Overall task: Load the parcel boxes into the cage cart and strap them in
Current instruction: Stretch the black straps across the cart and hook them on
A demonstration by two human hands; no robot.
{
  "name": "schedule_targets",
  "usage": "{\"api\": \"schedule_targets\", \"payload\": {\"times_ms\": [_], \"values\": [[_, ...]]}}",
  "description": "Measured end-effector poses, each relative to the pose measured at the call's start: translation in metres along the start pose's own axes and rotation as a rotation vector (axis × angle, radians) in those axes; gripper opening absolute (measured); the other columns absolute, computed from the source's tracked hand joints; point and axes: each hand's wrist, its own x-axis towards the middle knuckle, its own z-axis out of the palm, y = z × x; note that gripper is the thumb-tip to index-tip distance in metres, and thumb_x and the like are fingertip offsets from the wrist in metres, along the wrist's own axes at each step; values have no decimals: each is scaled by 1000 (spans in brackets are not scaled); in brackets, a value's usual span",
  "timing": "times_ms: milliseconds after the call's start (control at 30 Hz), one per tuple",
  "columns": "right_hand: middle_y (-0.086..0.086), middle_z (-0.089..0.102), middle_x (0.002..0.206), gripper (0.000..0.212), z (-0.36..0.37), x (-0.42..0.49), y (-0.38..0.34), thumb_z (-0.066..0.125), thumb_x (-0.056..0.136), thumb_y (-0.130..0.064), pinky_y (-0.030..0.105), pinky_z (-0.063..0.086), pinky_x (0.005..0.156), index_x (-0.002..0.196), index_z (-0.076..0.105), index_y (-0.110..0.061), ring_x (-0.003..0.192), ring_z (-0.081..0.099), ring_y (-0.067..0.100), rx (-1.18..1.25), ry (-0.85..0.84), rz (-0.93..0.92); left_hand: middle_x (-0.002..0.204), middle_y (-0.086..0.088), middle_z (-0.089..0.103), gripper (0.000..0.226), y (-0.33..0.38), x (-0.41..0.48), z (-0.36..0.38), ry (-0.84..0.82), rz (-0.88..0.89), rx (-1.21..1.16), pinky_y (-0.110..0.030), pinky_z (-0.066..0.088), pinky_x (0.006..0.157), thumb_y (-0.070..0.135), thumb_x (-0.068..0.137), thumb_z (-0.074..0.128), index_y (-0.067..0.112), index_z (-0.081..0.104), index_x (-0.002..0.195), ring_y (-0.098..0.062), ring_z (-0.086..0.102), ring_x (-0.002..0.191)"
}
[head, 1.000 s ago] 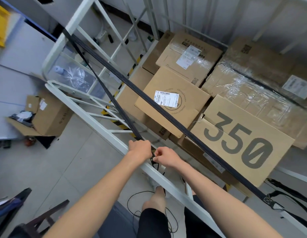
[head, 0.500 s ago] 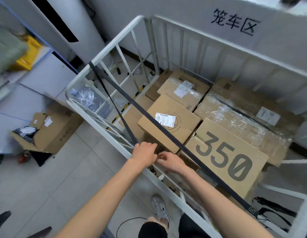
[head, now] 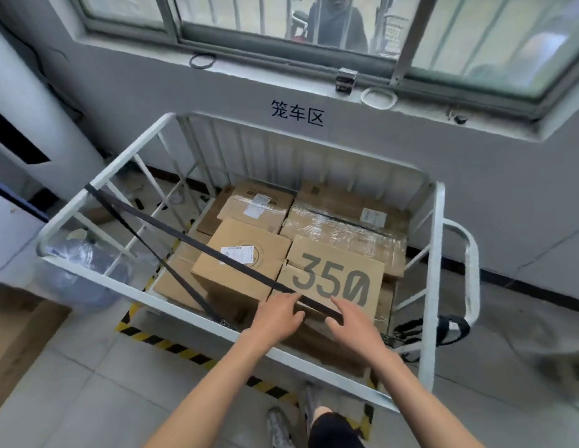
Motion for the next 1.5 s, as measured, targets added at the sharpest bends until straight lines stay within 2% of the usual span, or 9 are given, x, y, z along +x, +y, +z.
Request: {"api": "schedule_targets", "payload": {"times_ms": [200, 467, 567, 700, 1000, 1167, 1267, 1400, 1500], "values": [[-1, 32, 161, 61, -59, -55, 85, 48, 97, -41, 40, 26, 120, 155, 32, -26, 150, 23, 19, 100, 179, 140, 144, 2, 57, 51, 118, 3, 31, 36, 200, 1, -38, 39, 111, 39, 99, 55, 25, 47, 147, -18, 51, 132], [-1, 30, 161, 59, -115, -135, 228, 49, 100, -31, 35, 20, 121, 155, 32, -24, 150, 19, 18, 309, 286, 278, 139, 2, 60, 52, 285, 15, 113, -70, 355, 51, -36, 45, 102, 40, 95, 57, 29, 48, 145, -20, 54, 128], [-3, 29, 162, 59, -126, -154, 278, 50, 100, -31, 35, 22, 121, 156, 30, -25, 150, 21, 17, 341, 229, 282, 128, 4, 63, 54, 327, 17, 152, -181, 189, -139, -34, 48, 98, 42, 96, 56, 28, 45, 147, -18, 58, 123], [-3, 32, 161, 61, -139, -159, 326, 51, 100, -29, 33, 26, 119, 156, 29, -23, 148, 28, 18, 321, 133, 215, 142, -5, 57, 60, 357, 15, 191, -235, 14, -328, -33, 48, 102, 41, 98, 54, 23, 38, 152, -18, 56, 126], [-3, 28, 163, 64, -169, -122, 369, 48, 100, -33, 35, 26, 119, 158, 23, -24, 149, 26, 17, 258, -83, 118, 149, -3, 51, 60, 363, 30, 245, -145, -338, -471, -34, 45, 106, 40, 97, 52, 18, 40, 152, -18, 52, 132], [-4, 32, 161, 61, -186, -75, 377, 47, 100, -35, 35, 28, 118, 157, 27, -25, 147, 30, 16, 101, -248, 13, 153, -11, 44, 79, 362, 63, 266, -83, -552, -683, -39, 47, 105, 42, 93, 57, 13, 22, 158, -26, 50, 133], [-3, 36, 159, 59, -201, -46, 385, 45, 99, -35, 35, 32, 116, 155, 32, -25, 145, 34, 16, -1, -337, -55, 149, -14, 48, 76, 362, 91, 273, -36, -637, -771, -45, 49, 103, 38, 92, 57, 10, 26, 156, -31, 54, 127], [-2, 41, 156, 58, -225, -22, 396, 45, 96, -35, 35, 33, 115, 153, 36, -26, 143, 37, 18, -88, -426, -114, 159, -13, 35, 90, 370, 117, 275, 47, -765, -860, -40, 41, 110, 42, 90, 68, 6, 20, 157, -32, 42, 139], [-2, 43, 154, 56, -242, -4, 404, 45, 97, -34, 34, 33, 114, 152, 39, -26, 142, 38, 17, -109, -449, -147, 146, -15, 50, 84, 381, 127, 278, 112, -837, -909, -41, 44, 105, 41, 85, 76, 5, 34, 149, -32, 51, 130]]}}
